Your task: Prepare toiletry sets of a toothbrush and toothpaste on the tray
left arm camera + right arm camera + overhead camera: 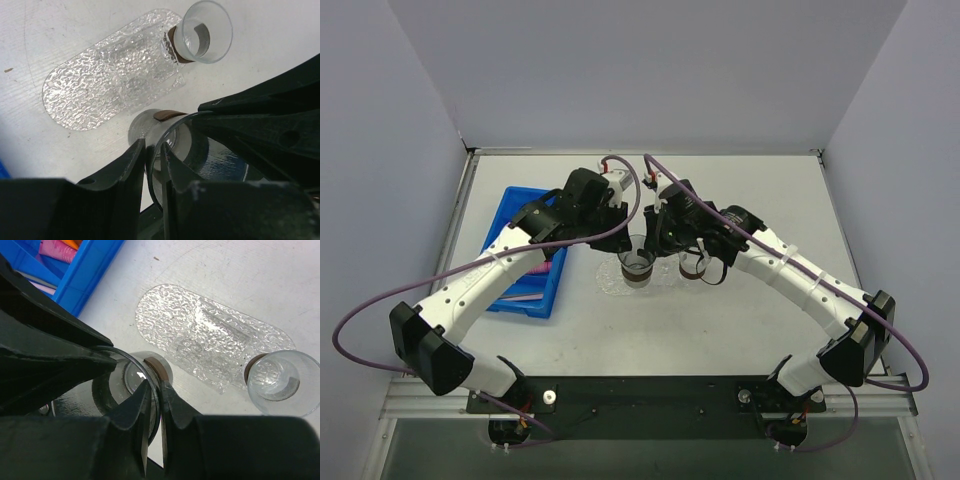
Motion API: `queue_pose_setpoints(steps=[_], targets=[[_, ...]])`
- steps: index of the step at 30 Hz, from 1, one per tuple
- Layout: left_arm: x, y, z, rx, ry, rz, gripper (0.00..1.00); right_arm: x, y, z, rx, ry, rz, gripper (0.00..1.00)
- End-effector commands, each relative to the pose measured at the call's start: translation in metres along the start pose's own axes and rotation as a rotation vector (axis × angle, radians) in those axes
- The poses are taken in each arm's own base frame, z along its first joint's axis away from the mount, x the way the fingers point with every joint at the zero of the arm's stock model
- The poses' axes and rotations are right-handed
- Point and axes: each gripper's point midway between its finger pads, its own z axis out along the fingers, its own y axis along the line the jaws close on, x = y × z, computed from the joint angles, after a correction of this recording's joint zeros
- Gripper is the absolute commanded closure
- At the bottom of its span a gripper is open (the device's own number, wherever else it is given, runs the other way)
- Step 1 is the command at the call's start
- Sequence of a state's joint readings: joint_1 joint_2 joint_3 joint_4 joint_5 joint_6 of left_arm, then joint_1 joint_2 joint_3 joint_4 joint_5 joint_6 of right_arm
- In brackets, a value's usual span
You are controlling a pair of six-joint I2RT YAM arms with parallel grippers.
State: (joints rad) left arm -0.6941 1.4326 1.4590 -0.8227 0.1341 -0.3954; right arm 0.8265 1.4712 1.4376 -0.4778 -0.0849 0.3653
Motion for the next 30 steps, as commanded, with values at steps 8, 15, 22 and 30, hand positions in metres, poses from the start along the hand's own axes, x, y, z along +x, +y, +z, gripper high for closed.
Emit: queue_pose_setpoints(steps=[8,15,22,30], targets=[[-0.049,-0.034,-0.033,0.135,-0.242,-0.133,0.53,-0.020,-0.005,-0.014,0.031,-0.125,0.067,1.00],[-0.037,-0.024,-0.032,0.051,-0.215,-0.176,0.44,-0.031,-0.011,-0.015,0.059,-0.170,0.092,1.00],[-0.024,-0.018,-0.028,-0.016,-0.186,-0.211,0.41,-0.036,-0.014,-0.017,0.073,-0.194,0.128,1.00],[-0.012,-0.023,-0.020,-0.050,-0.127,-0.240,0.41,-0.040,-0.023,-0.018,0.120,-0.216,0.151,1.00]])
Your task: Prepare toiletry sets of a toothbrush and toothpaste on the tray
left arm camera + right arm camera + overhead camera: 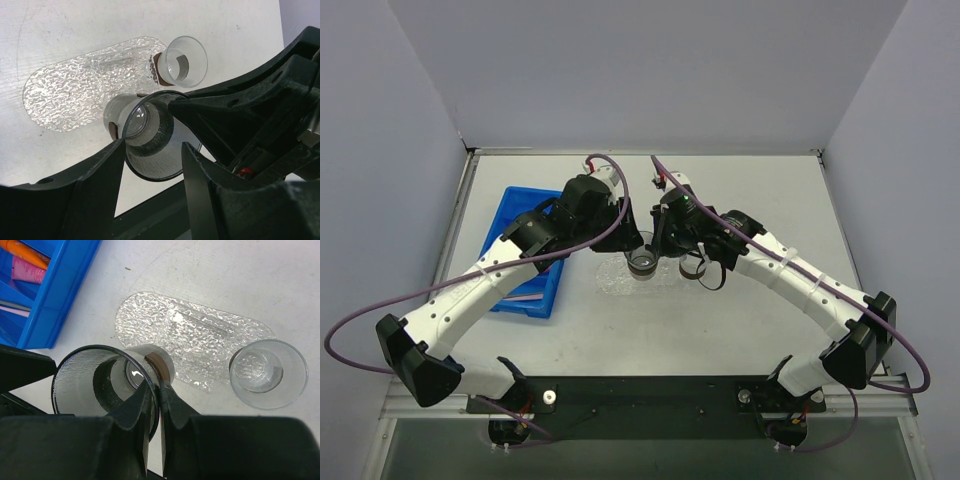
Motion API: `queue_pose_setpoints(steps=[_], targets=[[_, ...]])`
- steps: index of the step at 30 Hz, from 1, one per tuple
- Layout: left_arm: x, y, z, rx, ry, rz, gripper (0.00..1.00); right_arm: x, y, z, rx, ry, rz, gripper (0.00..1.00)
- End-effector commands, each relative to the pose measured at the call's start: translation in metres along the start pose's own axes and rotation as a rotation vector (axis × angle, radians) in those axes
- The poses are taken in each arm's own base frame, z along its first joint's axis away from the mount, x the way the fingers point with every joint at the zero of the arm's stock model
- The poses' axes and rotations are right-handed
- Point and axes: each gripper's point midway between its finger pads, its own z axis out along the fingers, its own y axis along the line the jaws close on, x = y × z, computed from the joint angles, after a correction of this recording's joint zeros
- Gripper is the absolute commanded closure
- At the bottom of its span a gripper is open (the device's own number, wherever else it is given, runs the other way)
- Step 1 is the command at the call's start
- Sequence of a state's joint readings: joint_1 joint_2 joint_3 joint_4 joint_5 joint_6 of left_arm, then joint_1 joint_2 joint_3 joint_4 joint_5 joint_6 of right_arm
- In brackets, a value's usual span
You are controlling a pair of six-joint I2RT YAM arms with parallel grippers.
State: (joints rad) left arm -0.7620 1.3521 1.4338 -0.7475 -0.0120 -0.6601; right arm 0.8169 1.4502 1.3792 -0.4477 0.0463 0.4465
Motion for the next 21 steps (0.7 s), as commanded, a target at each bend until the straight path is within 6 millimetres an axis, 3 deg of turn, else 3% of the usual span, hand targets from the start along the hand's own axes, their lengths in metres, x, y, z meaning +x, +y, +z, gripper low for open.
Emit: queue_pose_setpoints(steps=[1,6,14,21], targets=[[0.008,-0.001,-0.002,-0.042,0.033,-0.030,0.41,-0.042,0.004,-0.021,-0.013,-0.163,0.080,1.00],[0.020,0.005,0.002,-0.096,0.073,-0.030,0.41,-0.044,0.002,-0.022,-0.004,-0.171,0.087,1.00],[0.009,0.007,-0.003,-0.111,0.009,-0.049,0.40,-0.042,0.004,-0.022,-0.014,-0.166,0.083,1.00],[0.017,0.006,0.006,-0.101,0.044,-0.051,0.42,-0.044,0.005,-0.022,-0.020,-0.171,0.085,1.00]])
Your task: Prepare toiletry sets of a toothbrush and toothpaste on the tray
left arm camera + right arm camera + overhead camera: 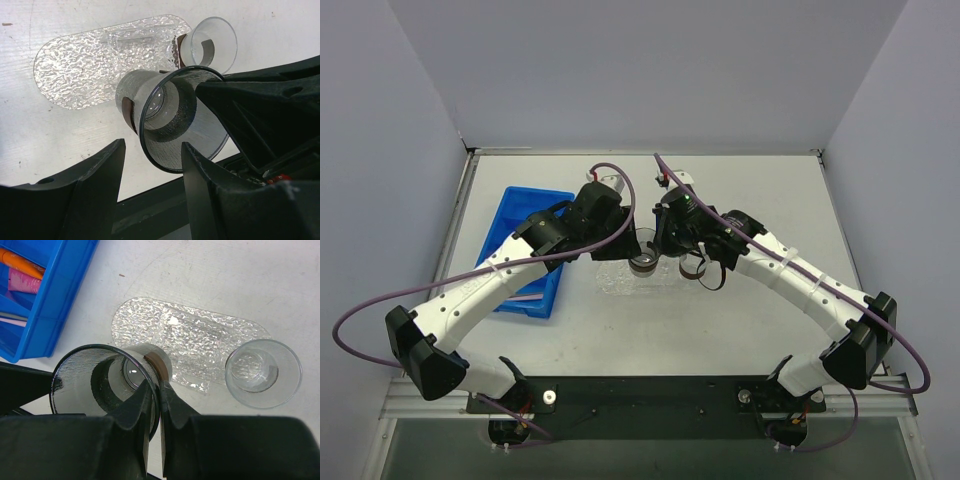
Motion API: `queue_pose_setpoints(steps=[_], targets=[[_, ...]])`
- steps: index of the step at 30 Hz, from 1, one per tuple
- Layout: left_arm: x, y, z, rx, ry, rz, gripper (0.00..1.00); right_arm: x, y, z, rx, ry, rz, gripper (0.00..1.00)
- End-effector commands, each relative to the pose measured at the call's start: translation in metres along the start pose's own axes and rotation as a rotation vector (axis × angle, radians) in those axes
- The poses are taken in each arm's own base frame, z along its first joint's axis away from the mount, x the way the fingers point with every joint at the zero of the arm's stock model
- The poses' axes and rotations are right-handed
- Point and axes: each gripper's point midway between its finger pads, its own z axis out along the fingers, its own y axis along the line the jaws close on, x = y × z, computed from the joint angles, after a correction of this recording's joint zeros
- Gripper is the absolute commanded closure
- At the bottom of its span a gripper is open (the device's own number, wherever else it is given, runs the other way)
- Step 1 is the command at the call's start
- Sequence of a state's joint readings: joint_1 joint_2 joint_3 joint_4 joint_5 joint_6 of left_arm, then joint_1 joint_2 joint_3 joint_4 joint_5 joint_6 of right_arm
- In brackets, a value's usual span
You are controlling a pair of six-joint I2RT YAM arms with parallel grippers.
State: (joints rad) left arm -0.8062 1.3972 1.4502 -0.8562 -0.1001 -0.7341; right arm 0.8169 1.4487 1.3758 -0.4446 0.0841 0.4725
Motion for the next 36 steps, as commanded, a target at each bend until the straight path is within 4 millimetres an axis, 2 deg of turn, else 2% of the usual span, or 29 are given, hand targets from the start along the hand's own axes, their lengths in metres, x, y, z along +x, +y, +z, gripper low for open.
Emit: queue_pose_setpoints(steps=[1,5,10,12,13,15,16,19,24,30,36], targets=[[-0.006,-0.008,-0.003,0.027,-0.021,-0.013,0.42,-0.041,0.010,-0.023,-0.056,-0.150,0.063,1.00],[-0.006,-0.011,0.003,0.030,-0.016,-0.014,0.48,-0.039,0.013,-0.023,-0.072,-0.150,0.058,1.00],[-0.007,-0.013,0.010,0.029,-0.011,-0.016,0.61,-0.037,0.013,-0.025,-0.086,-0.155,0.051,1.00],[-0.008,-0.014,0.011,0.028,-0.011,-0.017,0.67,-0.036,0.013,-0.026,-0.090,-0.157,0.048,1.00],[-0.008,-0.014,0.012,0.025,-0.009,-0.017,0.75,-0.036,0.014,-0.026,-0.096,-0.157,0.045,1.00],[-0.009,-0.014,0.012,0.024,-0.012,-0.018,0.82,-0.034,0.014,-0.026,-0.097,-0.152,0.040,1.00],[-0.010,-0.014,0.012,0.023,-0.015,-0.020,0.89,-0.034,0.013,-0.026,-0.096,-0.150,0.038,1.00],[-0.010,-0.013,0.013,0.020,-0.014,-0.019,0.98,-0.033,0.014,-0.026,-0.099,-0.149,0.032,1.00],[-0.012,-0.010,0.012,0.005,-0.011,-0.016,1.00,-0.033,0.015,-0.025,-0.104,-0.142,0.022,0.99],[-0.020,-0.001,0.007,-0.023,-0.022,-0.054,1.00,-0.032,0.015,-0.026,-0.106,-0.138,0.010,0.80],[-0.031,0.014,-0.001,-0.069,-0.066,-0.104,1.00,-0.037,0.015,-0.032,-0.108,-0.157,-0.003,0.68]])
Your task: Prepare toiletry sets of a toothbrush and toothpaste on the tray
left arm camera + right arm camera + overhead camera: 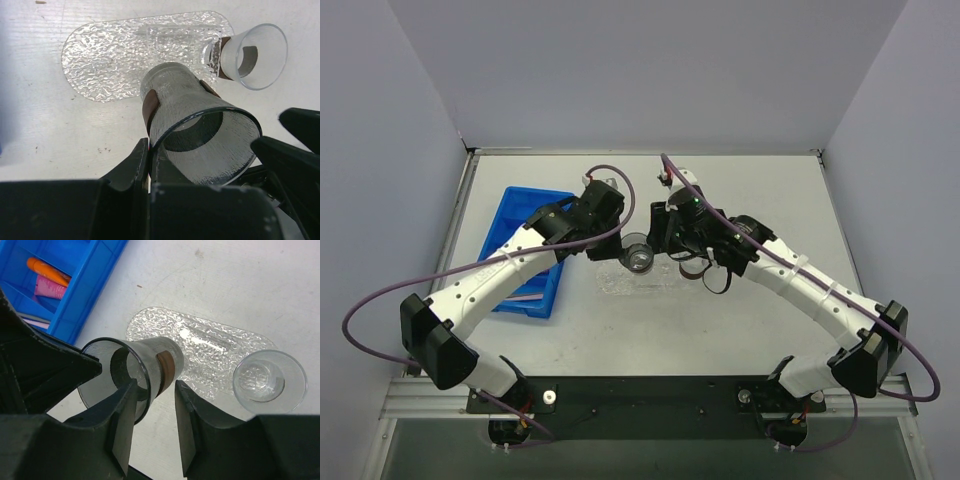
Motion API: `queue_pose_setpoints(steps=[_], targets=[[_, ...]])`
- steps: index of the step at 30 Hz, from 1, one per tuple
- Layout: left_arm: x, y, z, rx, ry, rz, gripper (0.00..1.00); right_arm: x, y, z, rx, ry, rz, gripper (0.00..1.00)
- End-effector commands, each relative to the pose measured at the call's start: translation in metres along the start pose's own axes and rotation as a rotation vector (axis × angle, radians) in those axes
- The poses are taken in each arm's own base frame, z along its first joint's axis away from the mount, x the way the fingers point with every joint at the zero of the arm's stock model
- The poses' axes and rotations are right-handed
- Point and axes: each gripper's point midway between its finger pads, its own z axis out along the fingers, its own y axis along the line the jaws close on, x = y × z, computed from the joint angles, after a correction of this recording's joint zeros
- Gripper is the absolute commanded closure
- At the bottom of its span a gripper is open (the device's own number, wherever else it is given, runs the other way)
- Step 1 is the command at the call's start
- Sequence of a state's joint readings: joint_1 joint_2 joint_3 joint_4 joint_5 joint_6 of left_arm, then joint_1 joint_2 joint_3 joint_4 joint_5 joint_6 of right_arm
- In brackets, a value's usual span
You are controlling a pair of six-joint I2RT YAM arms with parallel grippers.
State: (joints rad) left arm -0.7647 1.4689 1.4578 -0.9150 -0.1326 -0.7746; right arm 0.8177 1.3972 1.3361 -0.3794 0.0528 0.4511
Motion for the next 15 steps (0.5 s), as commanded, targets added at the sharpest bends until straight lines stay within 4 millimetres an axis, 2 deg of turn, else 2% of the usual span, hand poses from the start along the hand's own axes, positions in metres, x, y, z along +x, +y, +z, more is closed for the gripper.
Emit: queue_pose_setpoints(steps=[1,7,9,12,14,15], targets=[[-0.036,-0.011,-0.028,0.061,-0.118,-0.054,1.00,-0.032,0.008,-0.022,-0.043,-0.110,0.002,0.66],[-0.042,0.004,-0.035,0.048,-0.141,-0.046,1.00,-0.040,-0.003,-0.038,-0.018,-0.162,0.008,0.46],[-0.046,0.015,-0.035,0.040,-0.139,-0.057,1.00,-0.044,-0.011,-0.045,-0.011,-0.183,0.035,0.40],[-0.050,0.031,-0.035,0.050,-0.131,-0.061,1.00,-0.044,-0.021,-0.054,-0.022,-0.197,0.070,0.37],[-0.050,0.037,-0.037,0.066,-0.116,-0.040,1.00,-0.046,-0.036,-0.057,-0.008,-0.202,0.110,0.37],[-0.050,0.048,-0.035,0.048,-0.102,-0.049,1.00,-0.043,-0.040,-0.060,-0.013,-0.202,0.126,0.36]])
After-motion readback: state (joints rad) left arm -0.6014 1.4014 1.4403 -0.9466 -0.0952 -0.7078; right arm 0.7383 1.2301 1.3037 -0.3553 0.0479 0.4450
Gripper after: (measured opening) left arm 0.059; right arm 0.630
